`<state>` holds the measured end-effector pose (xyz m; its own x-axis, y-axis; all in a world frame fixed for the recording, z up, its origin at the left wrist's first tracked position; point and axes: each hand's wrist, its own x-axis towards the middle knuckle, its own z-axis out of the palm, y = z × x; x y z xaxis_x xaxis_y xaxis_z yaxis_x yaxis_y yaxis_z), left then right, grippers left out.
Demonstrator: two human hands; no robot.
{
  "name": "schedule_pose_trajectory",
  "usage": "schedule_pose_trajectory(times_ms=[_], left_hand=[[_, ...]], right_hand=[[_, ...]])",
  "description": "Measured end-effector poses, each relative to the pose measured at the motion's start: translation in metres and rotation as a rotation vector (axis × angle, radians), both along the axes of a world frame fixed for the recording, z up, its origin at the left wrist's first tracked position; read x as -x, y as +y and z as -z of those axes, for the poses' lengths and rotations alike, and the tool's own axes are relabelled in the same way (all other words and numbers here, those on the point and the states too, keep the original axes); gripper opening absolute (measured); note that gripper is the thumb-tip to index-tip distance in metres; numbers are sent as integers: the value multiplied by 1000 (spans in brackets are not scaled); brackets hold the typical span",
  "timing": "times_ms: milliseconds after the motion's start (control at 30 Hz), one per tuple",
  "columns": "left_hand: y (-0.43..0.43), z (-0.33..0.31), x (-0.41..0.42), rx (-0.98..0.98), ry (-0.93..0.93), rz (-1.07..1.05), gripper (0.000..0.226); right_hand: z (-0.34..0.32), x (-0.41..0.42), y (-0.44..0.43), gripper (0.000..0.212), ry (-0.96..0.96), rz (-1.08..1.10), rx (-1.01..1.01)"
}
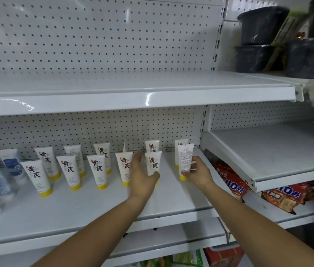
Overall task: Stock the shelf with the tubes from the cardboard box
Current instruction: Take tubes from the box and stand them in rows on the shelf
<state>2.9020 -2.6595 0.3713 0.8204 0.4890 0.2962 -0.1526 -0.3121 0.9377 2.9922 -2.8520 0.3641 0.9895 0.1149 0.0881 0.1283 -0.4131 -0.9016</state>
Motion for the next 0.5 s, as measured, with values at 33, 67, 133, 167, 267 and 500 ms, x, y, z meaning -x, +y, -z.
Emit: schedule_pose_trajectory(times_ms=[33, 67, 133, 167, 267, 500], left_hand=[[-4, -9, 3, -36, -69, -4, 81], [-9, -19, 5, -71, -144, 7, 77], [-19, -40, 3, -104, -264, 70, 68], [-24, -49, -1, -110, -292, 105, 63], [-38, -69, -20, -129, -248, 202, 55], [-57, -63, -66, -202, -59, 263, 47]], right_hand=[[0, 0, 0, 50, -1, -1, 0], [0, 0, -1, 50, 1, -1, -6], [1, -1, -1, 50, 3, -2, -14], [1, 0, -2, 49, 1, -5, -12], [5, -2, -2, 48, -7, -4, -25], [8, -9, -3, 45, -18, 1, -61]])
